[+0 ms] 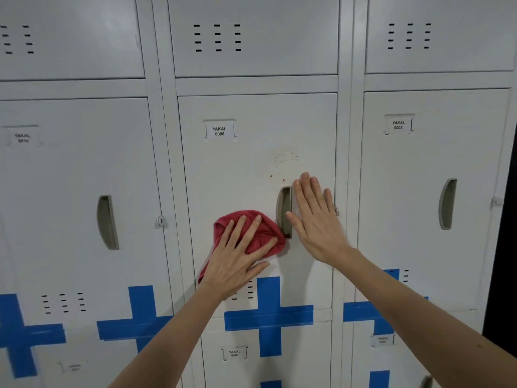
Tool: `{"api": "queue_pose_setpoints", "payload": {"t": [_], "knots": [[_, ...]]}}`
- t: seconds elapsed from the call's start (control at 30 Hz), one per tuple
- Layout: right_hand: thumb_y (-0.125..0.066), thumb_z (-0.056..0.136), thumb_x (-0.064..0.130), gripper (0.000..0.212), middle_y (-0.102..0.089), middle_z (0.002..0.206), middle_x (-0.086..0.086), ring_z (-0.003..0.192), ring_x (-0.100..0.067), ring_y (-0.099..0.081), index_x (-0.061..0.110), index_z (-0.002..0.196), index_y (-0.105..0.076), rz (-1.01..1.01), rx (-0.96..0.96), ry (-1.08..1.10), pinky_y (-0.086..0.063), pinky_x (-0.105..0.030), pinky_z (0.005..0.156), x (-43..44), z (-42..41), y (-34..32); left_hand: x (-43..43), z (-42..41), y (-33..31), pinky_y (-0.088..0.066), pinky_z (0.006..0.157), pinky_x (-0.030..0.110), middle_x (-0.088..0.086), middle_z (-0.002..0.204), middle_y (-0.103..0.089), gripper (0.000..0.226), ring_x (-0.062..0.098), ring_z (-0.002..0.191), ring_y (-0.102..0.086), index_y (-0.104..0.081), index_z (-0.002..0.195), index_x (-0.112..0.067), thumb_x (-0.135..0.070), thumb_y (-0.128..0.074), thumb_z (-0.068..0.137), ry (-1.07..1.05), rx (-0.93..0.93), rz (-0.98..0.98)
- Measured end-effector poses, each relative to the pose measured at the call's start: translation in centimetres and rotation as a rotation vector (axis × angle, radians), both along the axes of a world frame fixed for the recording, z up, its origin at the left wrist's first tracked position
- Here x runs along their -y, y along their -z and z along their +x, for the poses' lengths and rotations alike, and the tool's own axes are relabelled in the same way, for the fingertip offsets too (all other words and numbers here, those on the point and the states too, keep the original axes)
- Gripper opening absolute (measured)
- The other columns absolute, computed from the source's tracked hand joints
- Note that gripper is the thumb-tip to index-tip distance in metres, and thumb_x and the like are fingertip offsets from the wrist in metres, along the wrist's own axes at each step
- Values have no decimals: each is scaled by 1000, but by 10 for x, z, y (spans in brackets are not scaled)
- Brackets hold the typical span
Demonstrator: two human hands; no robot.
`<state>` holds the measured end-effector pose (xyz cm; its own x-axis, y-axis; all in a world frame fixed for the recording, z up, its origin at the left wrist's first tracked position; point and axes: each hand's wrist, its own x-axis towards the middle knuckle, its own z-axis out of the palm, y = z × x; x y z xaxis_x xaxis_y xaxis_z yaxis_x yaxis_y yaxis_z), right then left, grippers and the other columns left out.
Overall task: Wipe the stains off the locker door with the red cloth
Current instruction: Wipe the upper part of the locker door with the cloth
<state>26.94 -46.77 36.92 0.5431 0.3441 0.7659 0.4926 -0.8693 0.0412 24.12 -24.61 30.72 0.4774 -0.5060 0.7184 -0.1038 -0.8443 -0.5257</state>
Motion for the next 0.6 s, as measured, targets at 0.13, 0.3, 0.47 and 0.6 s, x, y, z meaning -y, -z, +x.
{"api": "queue_pose_setpoints", "payload": {"t": [0.13,0.3,0.47,0.6], "knots": [[-11,98,49,66,22,156,-3,143,-16,22,16,149,13,-5,-2,2,4,-44,119,1,1,1,13,-9,-11,-14,116,53,16,157,-17,54,40,143,-17,-29,149,-28,-48,-25,99,-21,11,-116],[-11,98,49,65,24,156,-1,142,-15,24,17,148,16,-7,-18,-19,6,-44,119,2,0,-1,26,-7,-50,-17,117,54,13,157,-17,54,39,143,-18,-26,149,-16,-33,-29,98,-25,68,-241],[-9,97,49,64,27,155,1,142,-13,26,19,147,18,-28,-27,-40,8,-41,118,7,-1,-3,31,0,-102,-17,117,53,12,157,-21,52,38,144,-19,-26,149,-10,-30,-26,101,9,89,-302],[-11,98,49,65,27,155,1,142,-13,25,19,148,16,-43,-31,-53,8,-41,118,9,-3,-5,36,6,-135,-17,117,53,10,155,-28,50,37,143,-22,-36,145,-13,-33,-20,102,78,87,-258]]}}
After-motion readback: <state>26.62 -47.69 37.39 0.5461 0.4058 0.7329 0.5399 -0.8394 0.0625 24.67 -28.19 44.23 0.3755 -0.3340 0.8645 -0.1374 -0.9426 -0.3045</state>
